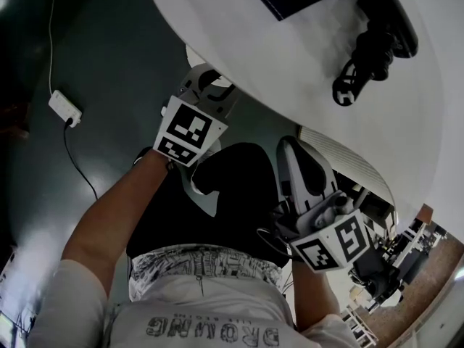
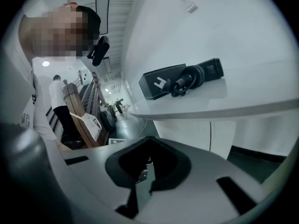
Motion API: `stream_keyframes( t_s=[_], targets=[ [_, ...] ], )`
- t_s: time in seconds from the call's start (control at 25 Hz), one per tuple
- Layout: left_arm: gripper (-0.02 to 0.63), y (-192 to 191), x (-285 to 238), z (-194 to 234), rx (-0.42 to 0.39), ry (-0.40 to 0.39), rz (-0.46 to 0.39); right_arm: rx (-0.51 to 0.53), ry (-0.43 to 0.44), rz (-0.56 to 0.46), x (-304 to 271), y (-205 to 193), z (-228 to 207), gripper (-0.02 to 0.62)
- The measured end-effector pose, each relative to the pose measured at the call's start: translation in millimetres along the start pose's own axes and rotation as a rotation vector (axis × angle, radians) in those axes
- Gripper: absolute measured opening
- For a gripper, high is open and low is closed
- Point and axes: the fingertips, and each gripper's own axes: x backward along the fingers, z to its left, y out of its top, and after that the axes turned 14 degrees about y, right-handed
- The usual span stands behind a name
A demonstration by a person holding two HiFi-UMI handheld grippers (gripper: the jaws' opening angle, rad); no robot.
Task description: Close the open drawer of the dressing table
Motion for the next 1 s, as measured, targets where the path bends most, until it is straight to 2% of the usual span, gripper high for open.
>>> stream_keyframes(
  t_s=[0.32, 0.48, 0.56, 0.6, 1.0],
  targets=[
    [0.115, 0, -2, 1, -0.012, -0.014, -0.033, 0.007, -0.011, -0.015, 1, -12, 0, 0.008],
    [0.124, -2, -3, -1, -0.057, -0.023, 0.019, -0.001, -0.017, -0.025, 5, -8, 6, 0.008],
    [0.195, 1, 1, -4, -0.065, -0.037, 0.049, -0.004, -0.012, -0.028, 7, -2, 13, 0.008],
    [0.204, 4, 5, -4, -0.063, -0.040, 0.058, -0.005, -0.008, -0.030, 8, 3, 16, 0.008],
    [0.204, 45, 78, 0, -0.065, -0.012, 0.097, -0.005, 0.018, -0.044, 17, 55, 58, 0.008]
  ],
)
